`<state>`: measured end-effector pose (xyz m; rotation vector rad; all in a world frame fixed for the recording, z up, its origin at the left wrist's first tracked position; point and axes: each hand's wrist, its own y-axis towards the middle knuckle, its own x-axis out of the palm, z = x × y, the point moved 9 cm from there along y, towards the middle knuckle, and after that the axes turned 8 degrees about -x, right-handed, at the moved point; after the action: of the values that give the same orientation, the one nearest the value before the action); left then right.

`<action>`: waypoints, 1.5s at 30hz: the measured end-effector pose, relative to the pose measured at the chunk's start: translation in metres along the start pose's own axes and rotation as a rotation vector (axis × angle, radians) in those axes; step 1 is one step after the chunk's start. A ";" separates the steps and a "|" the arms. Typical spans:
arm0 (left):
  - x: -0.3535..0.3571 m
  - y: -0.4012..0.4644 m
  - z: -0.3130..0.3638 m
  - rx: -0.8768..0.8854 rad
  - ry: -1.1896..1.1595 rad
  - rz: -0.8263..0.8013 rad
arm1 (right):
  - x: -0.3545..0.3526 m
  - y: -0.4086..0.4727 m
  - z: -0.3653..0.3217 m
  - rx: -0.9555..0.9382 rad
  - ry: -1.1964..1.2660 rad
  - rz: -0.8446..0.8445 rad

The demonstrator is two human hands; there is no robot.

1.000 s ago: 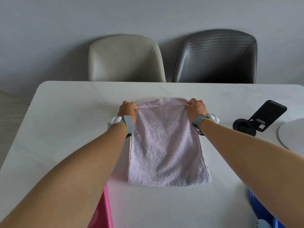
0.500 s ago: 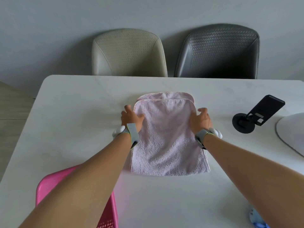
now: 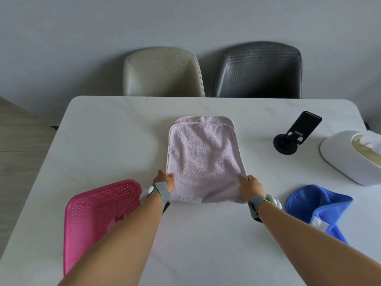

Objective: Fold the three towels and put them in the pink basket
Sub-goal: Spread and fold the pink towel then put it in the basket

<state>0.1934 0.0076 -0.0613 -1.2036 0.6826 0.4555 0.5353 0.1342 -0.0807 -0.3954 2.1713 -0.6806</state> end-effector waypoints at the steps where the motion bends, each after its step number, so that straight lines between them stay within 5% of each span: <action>1: 0.001 -0.004 -0.005 0.002 0.022 0.010 | 0.000 -0.005 0.003 -0.005 -0.021 -0.003; 13: 0.049 -0.069 -0.068 -0.002 0.428 0.005 | 0.013 -0.096 0.090 0.063 -0.196 -0.055; 19: 0.055 -0.087 -0.079 0.044 0.436 0.073 | 0.005 -0.118 0.119 0.100 -0.225 -0.122; 21: 0.045 -0.096 -0.074 0.121 0.407 0.227 | -0.010 -0.121 0.104 -0.047 -0.247 0.001; 24: 0.041 -0.118 -0.045 0.467 0.484 0.379 | -0.013 -0.128 0.060 -0.421 -0.361 0.050; 27: 0.078 -0.142 -0.025 0.872 0.619 0.191 | 0.017 -0.146 0.025 -0.818 -0.485 -0.070; 31: 0.118 -0.171 -0.035 1.084 0.844 0.002 | 0.065 -0.175 0.015 -1.035 -0.764 -0.280; 37: 0.138 -0.171 -0.063 1.047 1.073 0.013 | 0.084 -0.177 0.036 -0.923 -0.988 -0.355; 45: 0.134 -0.171 -0.065 0.962 1.000 0.040 | 0.088 -0.174 0.040 -0.859 -1.001 -0.339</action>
<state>0.3866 -0.1110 -0.0488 -0.4100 1.5461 -0.4912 0.5206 -0.0618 -0.0529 -1.2512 1.3030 0.3259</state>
